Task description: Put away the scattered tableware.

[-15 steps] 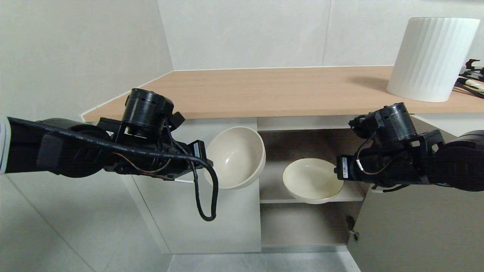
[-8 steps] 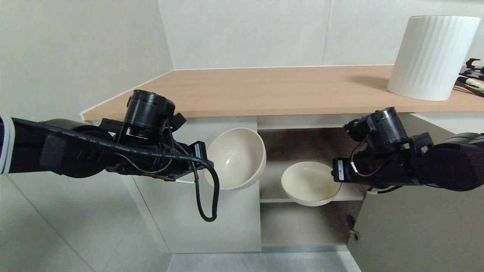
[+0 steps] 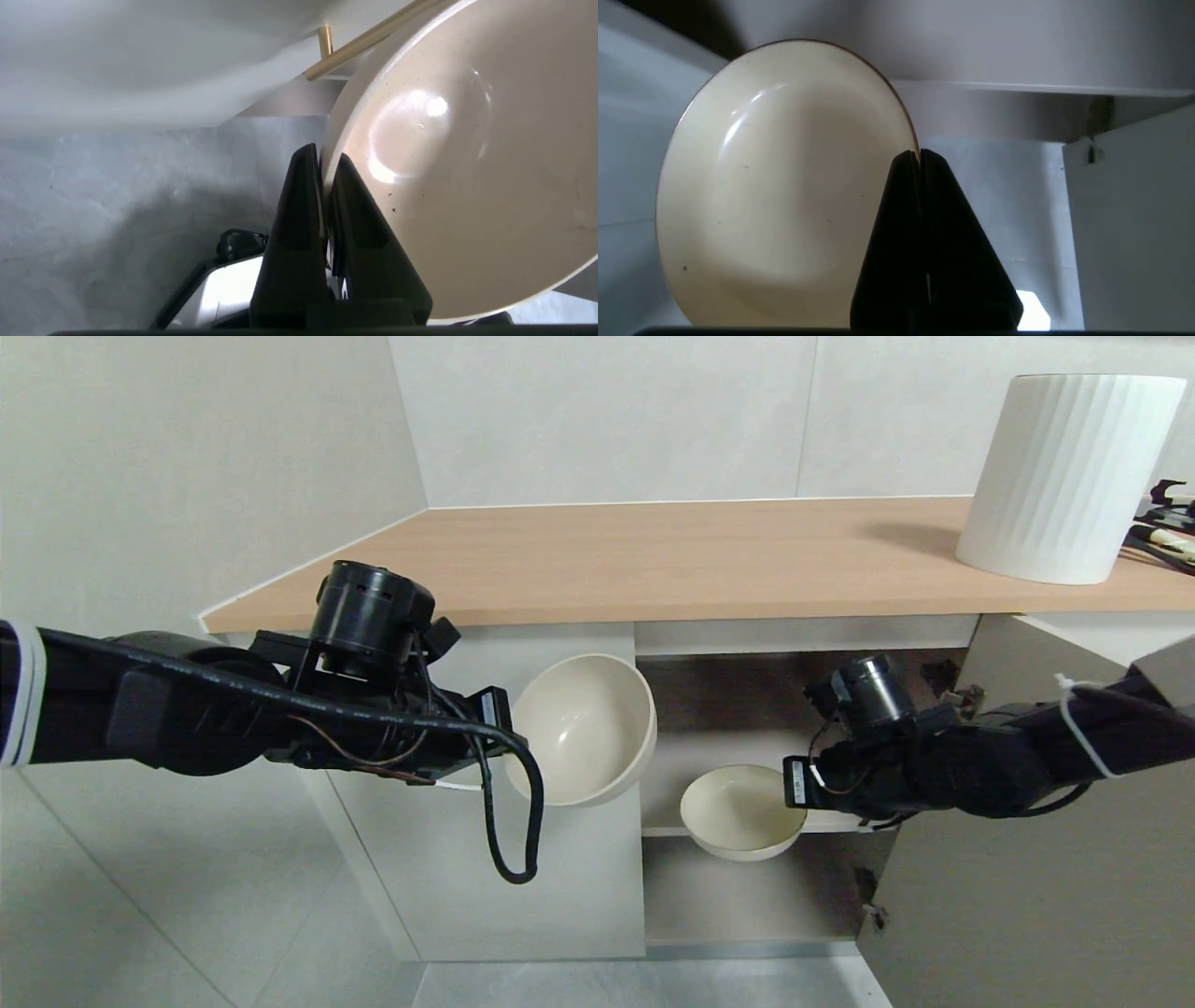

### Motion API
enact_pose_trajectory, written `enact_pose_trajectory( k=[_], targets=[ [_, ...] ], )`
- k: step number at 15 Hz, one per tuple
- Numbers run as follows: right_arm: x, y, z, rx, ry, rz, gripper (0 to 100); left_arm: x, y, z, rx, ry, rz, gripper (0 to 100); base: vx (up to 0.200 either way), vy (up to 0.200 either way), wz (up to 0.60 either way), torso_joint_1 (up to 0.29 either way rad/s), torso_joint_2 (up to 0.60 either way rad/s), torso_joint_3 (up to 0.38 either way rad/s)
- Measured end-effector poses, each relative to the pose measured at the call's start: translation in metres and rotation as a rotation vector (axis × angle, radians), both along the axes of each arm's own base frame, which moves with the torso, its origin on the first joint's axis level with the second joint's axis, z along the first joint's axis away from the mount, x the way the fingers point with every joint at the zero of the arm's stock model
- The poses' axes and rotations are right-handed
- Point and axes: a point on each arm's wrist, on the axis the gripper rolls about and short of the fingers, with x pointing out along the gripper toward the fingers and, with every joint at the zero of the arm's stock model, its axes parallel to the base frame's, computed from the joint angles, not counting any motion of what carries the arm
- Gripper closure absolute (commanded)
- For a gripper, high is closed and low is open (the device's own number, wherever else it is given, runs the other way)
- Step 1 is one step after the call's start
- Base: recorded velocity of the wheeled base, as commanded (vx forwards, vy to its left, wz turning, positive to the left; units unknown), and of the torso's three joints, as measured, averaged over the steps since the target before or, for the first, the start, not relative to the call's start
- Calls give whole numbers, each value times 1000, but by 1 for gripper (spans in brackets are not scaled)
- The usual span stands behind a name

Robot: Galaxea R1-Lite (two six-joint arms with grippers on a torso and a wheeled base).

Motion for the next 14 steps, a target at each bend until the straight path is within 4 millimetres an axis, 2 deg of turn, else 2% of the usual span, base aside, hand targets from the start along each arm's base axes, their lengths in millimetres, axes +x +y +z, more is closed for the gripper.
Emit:
enact_pose_trajectory(
  k=[3,7,10,14],
  targets=[
    [24,4,-29,19,-4,-54,100,0,0,0,0,-1,1,100,0,0,0,0,0,0],
    [50,-3,-70,-20,20,-142,100,0,0,1,-1,-1,2,100,0,0,0,0,0,0],
    [67,-9,-90,-39,16,-197,100,0,0,1,0,-2,2,100,0,0,0,0,0,0],
    [84,-16,-104,-49,-6,-289,100,0,0,0,0,-2,0,100,0,0,0,0,0,0]
  ],
)
